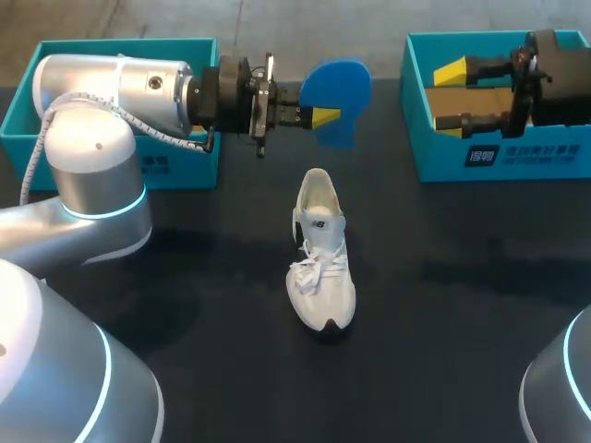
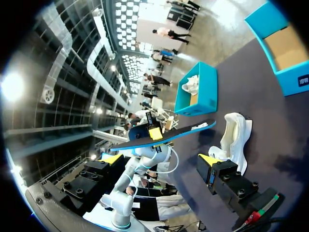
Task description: Take the shoe out of the shoebox, open the shoe tongue, remove and reinsert the insole, then place the shoe into the shoebox
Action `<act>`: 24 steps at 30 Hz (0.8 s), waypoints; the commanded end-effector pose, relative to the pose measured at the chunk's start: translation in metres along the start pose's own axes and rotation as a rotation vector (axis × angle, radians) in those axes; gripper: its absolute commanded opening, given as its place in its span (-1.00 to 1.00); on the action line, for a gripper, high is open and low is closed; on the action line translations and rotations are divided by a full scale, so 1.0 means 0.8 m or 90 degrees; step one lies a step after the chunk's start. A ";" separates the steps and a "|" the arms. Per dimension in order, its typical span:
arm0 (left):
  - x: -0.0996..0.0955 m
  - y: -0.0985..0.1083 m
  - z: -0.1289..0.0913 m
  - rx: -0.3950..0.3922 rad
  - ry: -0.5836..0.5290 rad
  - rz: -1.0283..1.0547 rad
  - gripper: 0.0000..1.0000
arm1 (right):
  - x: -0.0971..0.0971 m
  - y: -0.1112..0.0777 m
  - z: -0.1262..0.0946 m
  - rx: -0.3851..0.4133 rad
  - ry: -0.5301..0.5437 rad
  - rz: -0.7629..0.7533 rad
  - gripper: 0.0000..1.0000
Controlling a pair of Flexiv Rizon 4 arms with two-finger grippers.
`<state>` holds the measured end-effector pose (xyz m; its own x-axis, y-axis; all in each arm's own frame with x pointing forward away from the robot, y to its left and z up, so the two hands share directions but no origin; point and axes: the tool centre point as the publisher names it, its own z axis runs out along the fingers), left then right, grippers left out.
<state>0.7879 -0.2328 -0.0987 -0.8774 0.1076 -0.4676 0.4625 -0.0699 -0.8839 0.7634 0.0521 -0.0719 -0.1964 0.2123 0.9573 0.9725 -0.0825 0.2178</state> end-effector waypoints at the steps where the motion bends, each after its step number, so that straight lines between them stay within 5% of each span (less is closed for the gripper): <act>1: 0.000 0.004 0.003 0.065 -0.002 0.052 -1.00 | 0.000 0.001 0.002 0.000 0.000 0.000 1.00; 7: -0.007 0.004 0.010 0.121 0.000 0.130 -1.00 | 0.000 0.001 0.002 0.000 0.000 0.000 1.00; 24: -0.016 0.015 0.014 0.092 -0.054 0.416 -1.00 | 0.000 0.001 0.002 0.000 0.000 0.000 1.00</act>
<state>0.8089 -0.2496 -0.1011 -0.4754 -0.0503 -0.8784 0.8607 -0.2334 -0.4524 0.7635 0.0522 -0.0718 -0.1967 0.2130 0.9571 0.9725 -0.0822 0.2181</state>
